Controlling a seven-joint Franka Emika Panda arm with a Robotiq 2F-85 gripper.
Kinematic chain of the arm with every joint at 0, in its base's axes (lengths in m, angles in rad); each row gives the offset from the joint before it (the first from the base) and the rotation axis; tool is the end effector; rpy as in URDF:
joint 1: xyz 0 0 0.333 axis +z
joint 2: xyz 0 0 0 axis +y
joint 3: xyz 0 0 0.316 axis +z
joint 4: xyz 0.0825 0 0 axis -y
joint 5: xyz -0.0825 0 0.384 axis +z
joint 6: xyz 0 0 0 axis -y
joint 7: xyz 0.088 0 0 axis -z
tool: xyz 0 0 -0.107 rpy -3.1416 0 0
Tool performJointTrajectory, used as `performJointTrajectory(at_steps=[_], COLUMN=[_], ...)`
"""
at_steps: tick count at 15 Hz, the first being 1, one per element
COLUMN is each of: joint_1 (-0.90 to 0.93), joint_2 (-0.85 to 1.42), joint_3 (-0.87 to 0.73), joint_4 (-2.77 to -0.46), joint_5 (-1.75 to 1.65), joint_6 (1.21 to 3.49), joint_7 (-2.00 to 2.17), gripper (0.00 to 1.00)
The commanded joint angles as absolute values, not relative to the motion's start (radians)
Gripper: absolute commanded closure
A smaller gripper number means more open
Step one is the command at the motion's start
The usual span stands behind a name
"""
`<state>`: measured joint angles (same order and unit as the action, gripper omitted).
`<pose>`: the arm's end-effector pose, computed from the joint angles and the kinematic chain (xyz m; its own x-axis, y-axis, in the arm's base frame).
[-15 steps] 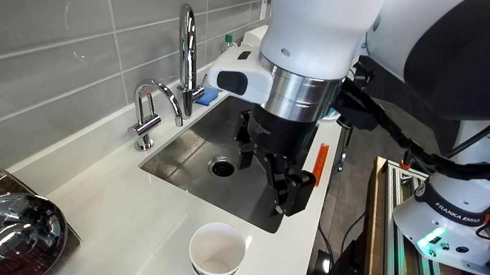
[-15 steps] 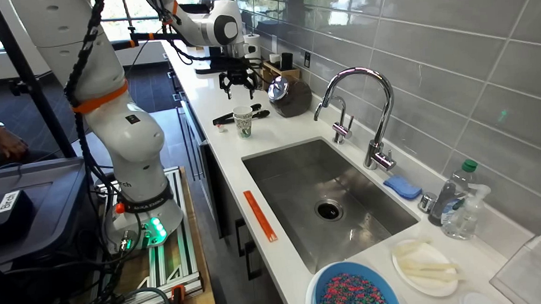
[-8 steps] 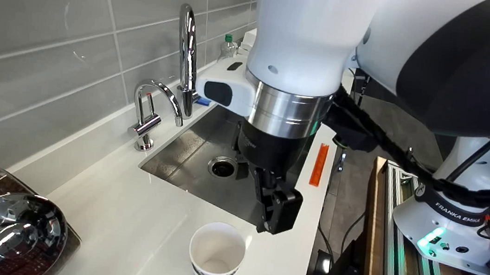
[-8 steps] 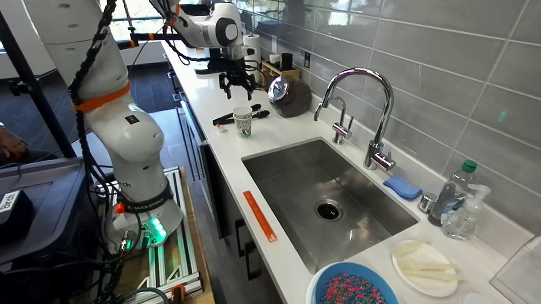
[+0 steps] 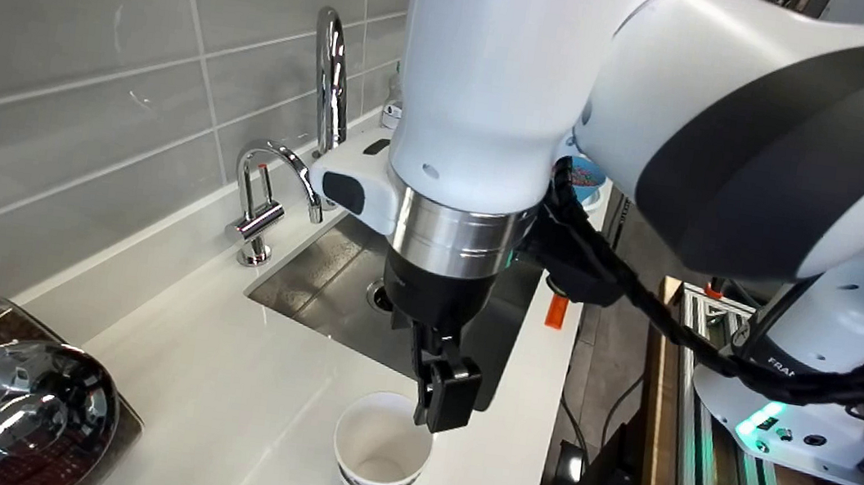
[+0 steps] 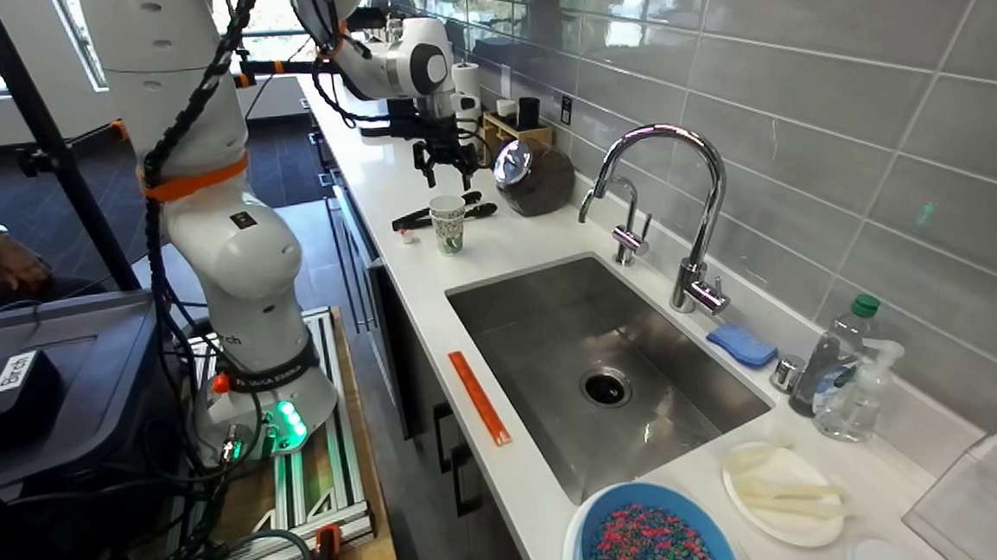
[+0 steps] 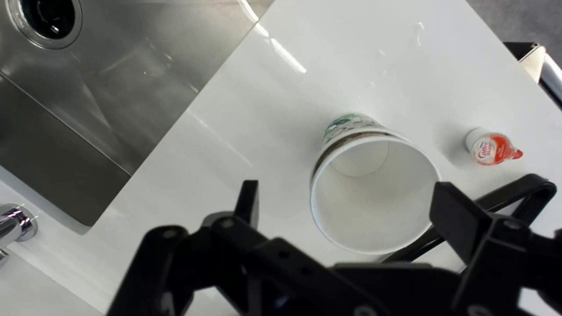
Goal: Remove the cup from the other cup and put it on the table
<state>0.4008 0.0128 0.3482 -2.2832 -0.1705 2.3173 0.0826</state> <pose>0.3824 0.3510 0.3504 0.7090 0.7048 0.0253 0.6976 -0.7062 0.1211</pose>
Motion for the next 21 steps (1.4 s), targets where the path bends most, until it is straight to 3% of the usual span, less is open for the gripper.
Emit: performJointTrajectory(at_steps=[1,21], joint_1=[0.396,0.403], joint_2=[0.07,0.138], joint_3=[0.357,0.353], joint_4=[-2.252,-2.209], joint_5=[-0.232,-0.225], joint_6=[2.351,2.346], joint_7=[0.14,0.108], gripper=[0.0,0.0])
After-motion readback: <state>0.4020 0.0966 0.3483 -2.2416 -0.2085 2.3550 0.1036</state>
